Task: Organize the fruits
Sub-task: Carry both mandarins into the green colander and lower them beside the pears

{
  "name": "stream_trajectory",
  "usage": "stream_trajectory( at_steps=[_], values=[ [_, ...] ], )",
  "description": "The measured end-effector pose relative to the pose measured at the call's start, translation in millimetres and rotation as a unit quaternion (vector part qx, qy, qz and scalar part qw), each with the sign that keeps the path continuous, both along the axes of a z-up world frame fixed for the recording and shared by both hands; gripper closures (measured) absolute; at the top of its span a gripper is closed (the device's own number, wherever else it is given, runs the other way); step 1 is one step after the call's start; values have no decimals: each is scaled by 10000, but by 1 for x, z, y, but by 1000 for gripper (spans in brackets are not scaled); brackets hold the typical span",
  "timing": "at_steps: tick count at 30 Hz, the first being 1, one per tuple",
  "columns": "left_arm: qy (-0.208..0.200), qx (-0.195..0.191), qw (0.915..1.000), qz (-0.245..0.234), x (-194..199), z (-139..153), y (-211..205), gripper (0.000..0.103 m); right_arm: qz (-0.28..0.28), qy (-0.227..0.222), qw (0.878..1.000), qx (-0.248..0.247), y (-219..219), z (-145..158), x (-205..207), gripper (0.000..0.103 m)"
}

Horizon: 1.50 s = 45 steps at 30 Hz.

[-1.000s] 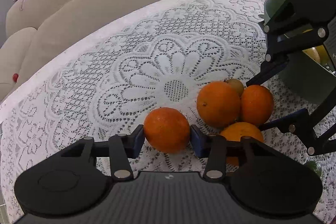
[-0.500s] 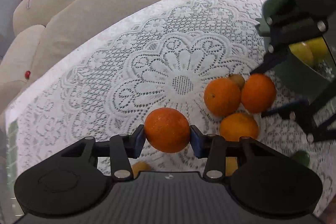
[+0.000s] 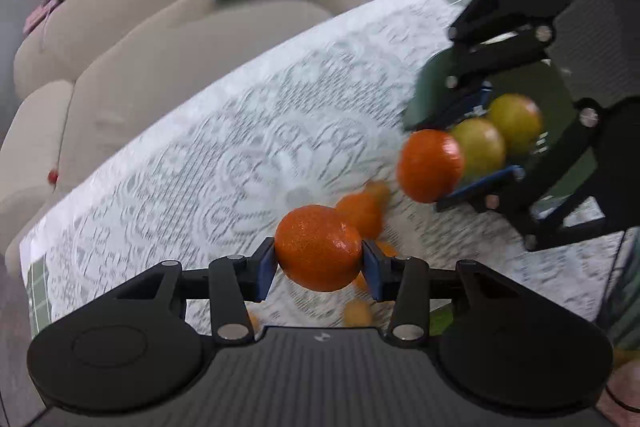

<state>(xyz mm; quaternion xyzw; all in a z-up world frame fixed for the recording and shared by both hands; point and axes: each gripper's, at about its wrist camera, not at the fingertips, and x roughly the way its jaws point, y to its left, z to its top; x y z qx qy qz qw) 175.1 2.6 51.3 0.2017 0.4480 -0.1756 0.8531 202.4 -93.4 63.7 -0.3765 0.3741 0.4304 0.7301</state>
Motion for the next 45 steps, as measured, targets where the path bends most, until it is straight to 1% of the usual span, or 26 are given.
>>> stream_trajectory(
  at_steps=[4, 7, 12, 16, 19, 22, 26, 34, 39, 45],
  values=[
    [-1, -57, 9992, -403, -5, 9, -30, 53, -216, -11, 9997, -80, -24, 9, -2, 64],
    [52, -95, 9974, -708, -7, 9, -54, 53, -407, 89, 9990, -155, -45, 9, -2, 64],
    [198, -164, 9929, -1158, -7, 7, -92, 53, -726, 321, 9964, -290, -76, 1, -5, 64],
    [444, -189, 9875, -1503, -7, 2, -120, 53, -951, 602, 9931, -319, -98, -11, -9, 64],
    [639, -180, 9841, -1648, -5, -5, -134, 53, -1124, 811, 9900, -267, -111, -18, -10, 64],
    [795, -129, 9820, -1710, -1, -13, -144, 53, -1285, 985, 9866, -179, -120, -24, -7, 64],
    [1040, -173, 9796, -1708, 5, -23, -150, 53, -1458, 1157, 9824, -140, -129, -34, -2, 64],
    [1464, -50, 9760, -1608, 15, -45, -154, 53, -1518, 1324, 9794, -135, -134, -49, 2, 64],
    [1639, -49, 9742, -1549, 18, -55, -154, 53, -1556, 1387, 9779, -174, -135, -55, 5, 64],
    [1727, -19, 9734, -1509, 21, -62, -154, 53, -1601, 1486, 9757, -162, -136, -56, 7, 64]
  ],
)
